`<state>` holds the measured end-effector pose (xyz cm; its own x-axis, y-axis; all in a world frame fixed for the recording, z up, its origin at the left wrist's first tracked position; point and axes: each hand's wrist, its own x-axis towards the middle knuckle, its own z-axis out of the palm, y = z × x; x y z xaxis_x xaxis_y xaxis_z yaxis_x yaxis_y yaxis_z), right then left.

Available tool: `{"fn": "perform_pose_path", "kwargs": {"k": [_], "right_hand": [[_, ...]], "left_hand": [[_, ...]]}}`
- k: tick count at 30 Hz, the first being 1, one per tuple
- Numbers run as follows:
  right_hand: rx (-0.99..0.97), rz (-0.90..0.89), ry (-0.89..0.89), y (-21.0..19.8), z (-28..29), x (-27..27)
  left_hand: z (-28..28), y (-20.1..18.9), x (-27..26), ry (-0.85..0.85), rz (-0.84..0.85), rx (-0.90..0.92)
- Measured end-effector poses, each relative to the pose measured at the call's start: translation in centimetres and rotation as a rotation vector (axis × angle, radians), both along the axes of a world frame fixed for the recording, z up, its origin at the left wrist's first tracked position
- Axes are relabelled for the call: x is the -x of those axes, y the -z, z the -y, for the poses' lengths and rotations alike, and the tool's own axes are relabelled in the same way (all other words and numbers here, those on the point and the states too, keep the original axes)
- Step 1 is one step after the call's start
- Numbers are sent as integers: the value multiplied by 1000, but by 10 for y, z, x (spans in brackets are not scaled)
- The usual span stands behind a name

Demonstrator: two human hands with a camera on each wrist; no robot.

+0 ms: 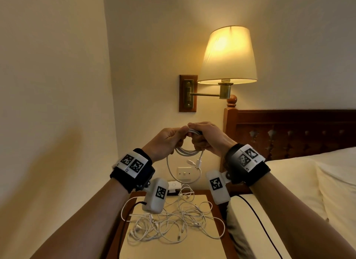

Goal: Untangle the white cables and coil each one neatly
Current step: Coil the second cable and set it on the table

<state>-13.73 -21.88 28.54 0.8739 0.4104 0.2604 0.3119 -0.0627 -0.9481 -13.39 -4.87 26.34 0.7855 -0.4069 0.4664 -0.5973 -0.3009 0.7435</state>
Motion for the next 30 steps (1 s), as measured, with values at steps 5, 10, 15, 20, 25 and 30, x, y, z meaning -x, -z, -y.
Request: {"fn": "perform_pose_path", "kwargs": {"k": [5, 10, 15, 20, 25, 30], "right_hand": [[27, 137, 192, 9, -16, -3], [132, 197, 248, 19, -2, -7], [243, 206, 345, 26, 10, -5], [58, 108, 422, 21, 9, -2], [-96, 191, 491, 18, -7, 7], [-47, 300, 536, 25, -19, 7]], "left_hand": [[8, 6, -7, -208, 202, 7], [-1, 9, -15, -311, 119, 64], [-5, 13, -20, -358, 146, 77], [-4, 23, -24, -397, 219, 30], [4, 25, -24, -425, 249, 24], [10, 24, -22, -441, 220, 55]]}}
